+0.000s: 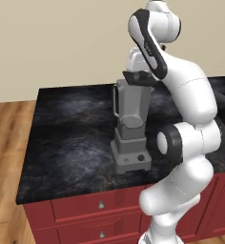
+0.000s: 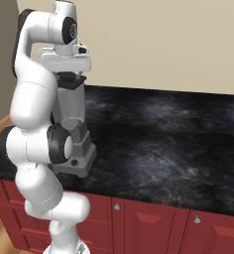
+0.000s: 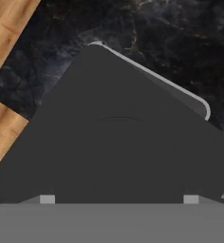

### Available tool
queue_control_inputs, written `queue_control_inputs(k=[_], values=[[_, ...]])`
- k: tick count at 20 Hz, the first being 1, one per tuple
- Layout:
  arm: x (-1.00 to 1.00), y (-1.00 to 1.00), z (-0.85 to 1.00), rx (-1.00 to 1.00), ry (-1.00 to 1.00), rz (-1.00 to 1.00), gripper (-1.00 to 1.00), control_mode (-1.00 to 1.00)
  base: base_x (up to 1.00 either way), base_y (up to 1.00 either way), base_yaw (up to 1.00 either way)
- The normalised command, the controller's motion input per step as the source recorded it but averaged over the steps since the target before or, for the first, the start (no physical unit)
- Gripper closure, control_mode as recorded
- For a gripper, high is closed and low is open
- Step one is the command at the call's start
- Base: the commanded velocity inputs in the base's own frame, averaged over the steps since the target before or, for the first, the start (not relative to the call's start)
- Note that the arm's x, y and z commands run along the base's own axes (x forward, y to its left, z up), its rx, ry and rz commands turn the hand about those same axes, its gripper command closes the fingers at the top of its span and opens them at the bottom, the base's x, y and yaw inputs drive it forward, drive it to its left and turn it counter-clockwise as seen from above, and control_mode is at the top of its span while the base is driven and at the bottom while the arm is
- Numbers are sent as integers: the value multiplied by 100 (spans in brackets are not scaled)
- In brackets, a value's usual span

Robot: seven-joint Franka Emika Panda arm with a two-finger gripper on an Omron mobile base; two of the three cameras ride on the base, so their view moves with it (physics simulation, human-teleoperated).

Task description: Close the lid blender by securely placing the lid on top.

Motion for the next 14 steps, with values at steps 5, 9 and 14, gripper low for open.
queue_control_inputs(k=[5, 9, 14], values=[[1, 5, -26, -5, -4, 0, 100, -100, 0, 0, 0], [0, 6, -29, -2, -14, 2, 100, -100, 0, 0, 0], [3, 18, -28, 0, -12, 5, 100, -100, 0, 0, 0]])
